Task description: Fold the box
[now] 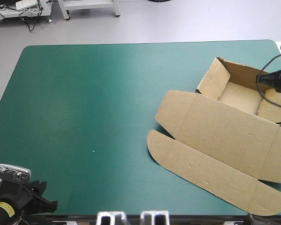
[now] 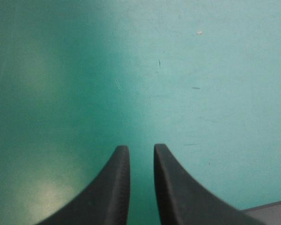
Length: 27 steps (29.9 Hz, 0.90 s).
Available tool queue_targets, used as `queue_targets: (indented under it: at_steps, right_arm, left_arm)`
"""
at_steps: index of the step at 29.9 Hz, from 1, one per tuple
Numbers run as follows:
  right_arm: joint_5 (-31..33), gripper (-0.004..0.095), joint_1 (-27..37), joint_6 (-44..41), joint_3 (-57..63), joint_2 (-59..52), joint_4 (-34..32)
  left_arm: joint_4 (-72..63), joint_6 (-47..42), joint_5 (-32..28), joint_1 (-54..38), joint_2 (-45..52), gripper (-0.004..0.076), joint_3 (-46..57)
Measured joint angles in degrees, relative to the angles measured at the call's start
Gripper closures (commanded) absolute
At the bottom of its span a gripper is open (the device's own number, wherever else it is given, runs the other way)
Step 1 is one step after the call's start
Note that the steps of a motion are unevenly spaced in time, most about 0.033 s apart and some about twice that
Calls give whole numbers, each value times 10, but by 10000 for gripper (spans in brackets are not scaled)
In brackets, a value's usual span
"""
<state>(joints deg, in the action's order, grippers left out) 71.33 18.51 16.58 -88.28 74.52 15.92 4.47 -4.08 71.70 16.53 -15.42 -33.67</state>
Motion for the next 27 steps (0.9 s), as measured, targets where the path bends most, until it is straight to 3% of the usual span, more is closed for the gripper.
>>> queue_targets:
  at_steps: [6, 15, 27]
  right_arm:
    - [-25, 902, -50, 51, 178, -146, 10]
    - [-134, 901, -61, 126, 449, -340, 65]
    - [-199, 906, -61, 205, 616, -447, 148]
  left_arm:
    - [-9, 18, 0, 0, 0, 594, 18]
    - [-9, 31, 0, 0, 30, 594, 18]
    - [-22, 31, 0, 0, 87, 594, 18]
